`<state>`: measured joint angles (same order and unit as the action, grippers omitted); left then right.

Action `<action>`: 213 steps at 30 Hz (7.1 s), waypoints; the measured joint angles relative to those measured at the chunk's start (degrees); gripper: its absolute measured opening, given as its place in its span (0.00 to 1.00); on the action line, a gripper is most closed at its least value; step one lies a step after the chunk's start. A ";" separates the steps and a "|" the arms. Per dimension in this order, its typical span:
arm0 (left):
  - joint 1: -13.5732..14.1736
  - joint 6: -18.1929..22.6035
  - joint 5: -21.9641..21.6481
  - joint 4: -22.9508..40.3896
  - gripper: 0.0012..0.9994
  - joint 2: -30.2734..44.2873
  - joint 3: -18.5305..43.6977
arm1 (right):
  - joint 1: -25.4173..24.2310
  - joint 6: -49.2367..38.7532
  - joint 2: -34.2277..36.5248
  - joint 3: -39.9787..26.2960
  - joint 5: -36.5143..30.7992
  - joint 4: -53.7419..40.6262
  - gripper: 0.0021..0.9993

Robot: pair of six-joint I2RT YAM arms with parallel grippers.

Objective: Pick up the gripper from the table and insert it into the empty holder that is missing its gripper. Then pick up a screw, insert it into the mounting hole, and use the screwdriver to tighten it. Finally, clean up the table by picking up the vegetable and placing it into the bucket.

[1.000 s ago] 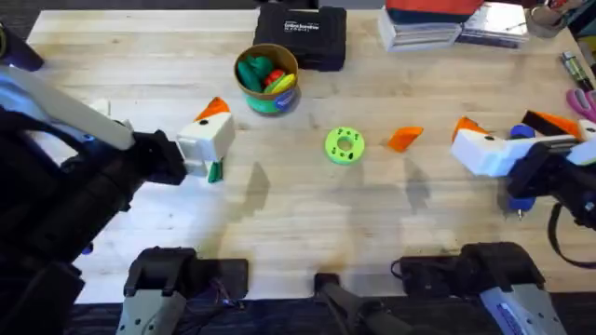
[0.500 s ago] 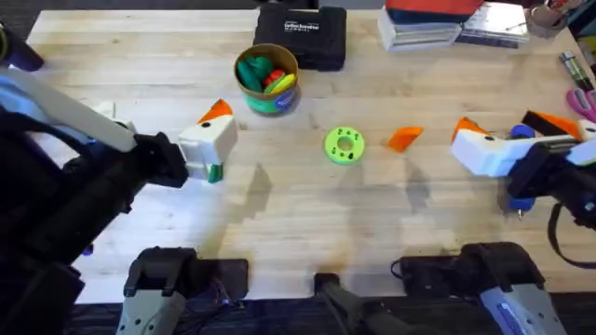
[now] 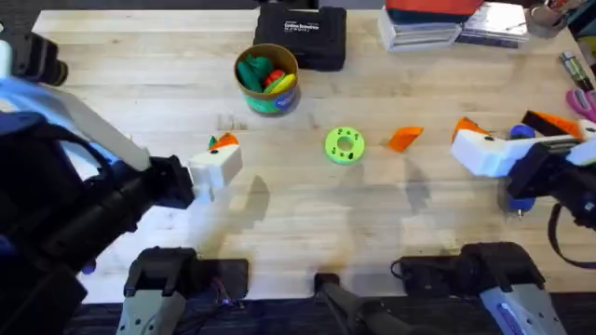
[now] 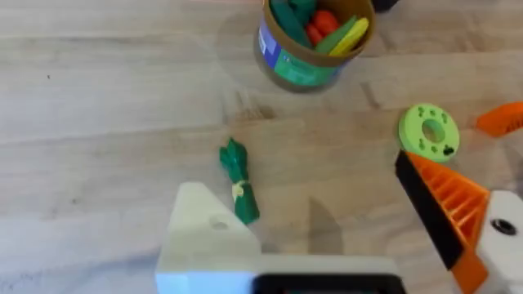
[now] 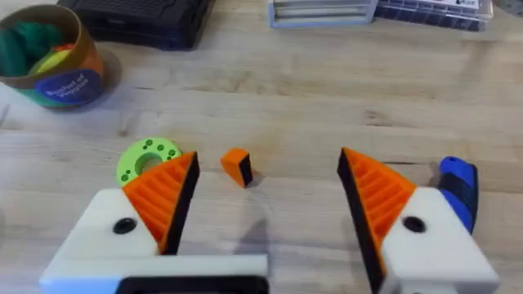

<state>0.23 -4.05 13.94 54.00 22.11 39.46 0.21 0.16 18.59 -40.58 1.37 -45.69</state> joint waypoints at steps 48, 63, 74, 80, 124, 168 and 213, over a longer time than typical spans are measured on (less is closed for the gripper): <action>13.68 -0.46 16.50 -50.84 0.99 -21.83 -38.99 | 0.00 0.00 0.00 0.00 0.00 -0.03 1.00; 13.68 -0.47 34.76 -49.50 0.99 -21.84 -38.88 | 0.00 0.27 -0.01 0.00 0.00 -3.06 0.99; 13.68 -0.46 37.53 -49.23 0.99 -21.83 -38.88 | 0.91 -6.96 21.55 -10.92 2.14 -9.26 0.99; 13.68 -0.48 37.57 -49.23 0.99 -21.85 -38.88 | 3.49 -16.46 40.39 -20.09 -0.07 -14.14 0.99; 13.68 -0.48 37.72 -49.22 0.99 -21.85 -38.88 | 7.93 -36.65 68.26 -21.03 0.42 -8.64 0.42; 13.68 -0.48 37.72 -49.20 0.99 -21.83 -38.88 | 21.83 10.26 57.99 -10.09 56.55 16.46 0.01; 13.66 -0.46 37.27 -49.21 0.99 -21.85 -38.88 | 25.88 40.50 73.85 -4.94 77.15 52.85 0.01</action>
<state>13.89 -4.51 51.20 4.79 0.25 0.58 26.09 40.67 92.44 -45.52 78.51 7.16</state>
